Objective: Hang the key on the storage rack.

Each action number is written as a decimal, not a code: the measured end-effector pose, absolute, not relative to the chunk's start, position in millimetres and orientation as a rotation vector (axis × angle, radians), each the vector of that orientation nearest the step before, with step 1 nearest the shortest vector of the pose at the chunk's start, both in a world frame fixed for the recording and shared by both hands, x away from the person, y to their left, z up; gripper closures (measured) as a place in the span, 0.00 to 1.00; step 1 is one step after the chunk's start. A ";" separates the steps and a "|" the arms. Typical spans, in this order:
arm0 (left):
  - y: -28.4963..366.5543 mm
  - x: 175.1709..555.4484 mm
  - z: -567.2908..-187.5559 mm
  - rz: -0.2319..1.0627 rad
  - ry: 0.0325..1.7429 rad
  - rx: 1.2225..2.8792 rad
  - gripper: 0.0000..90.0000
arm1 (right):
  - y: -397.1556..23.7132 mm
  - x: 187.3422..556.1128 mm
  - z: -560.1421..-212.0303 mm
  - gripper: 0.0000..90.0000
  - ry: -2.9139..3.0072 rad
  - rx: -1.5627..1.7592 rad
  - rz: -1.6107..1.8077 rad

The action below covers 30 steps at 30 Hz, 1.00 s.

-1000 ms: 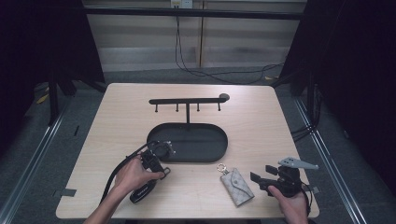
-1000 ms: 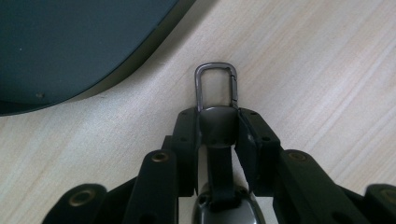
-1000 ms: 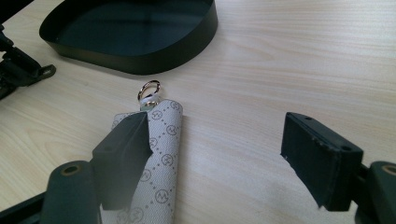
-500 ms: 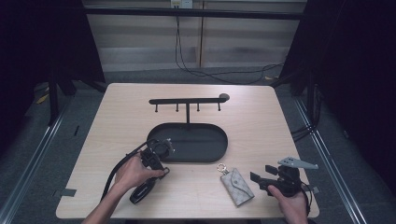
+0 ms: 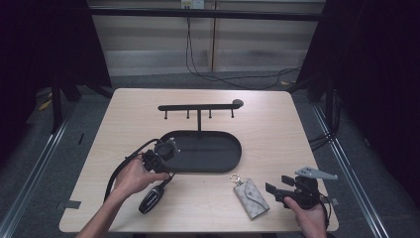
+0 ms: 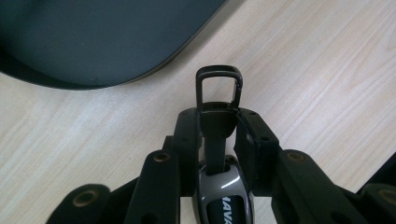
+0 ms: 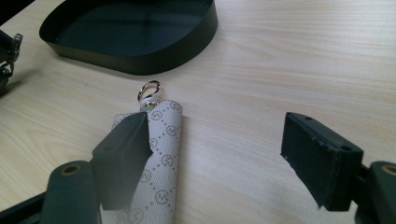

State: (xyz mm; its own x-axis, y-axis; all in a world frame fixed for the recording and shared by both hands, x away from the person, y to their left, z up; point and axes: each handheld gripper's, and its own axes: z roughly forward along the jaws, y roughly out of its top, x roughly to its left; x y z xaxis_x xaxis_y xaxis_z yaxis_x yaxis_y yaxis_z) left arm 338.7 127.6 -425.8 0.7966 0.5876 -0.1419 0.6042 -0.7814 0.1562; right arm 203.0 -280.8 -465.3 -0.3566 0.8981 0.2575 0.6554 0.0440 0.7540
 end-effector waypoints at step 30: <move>151.5 335.5 -375.7 -0.055 0.919 2.716 0.79 | -280.9 203.3 -465.5 0.26 2.039 1.588 1.209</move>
State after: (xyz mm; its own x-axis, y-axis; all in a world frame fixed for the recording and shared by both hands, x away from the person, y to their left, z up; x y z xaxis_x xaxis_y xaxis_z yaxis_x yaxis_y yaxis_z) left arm 335.5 151.5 -375.7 0.7977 0.5904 -0.1225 0.6009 -0.7613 0.2438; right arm 203.3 -280.9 -465.5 -0.3516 0.8996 0.2588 0.6586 0.0413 0.7514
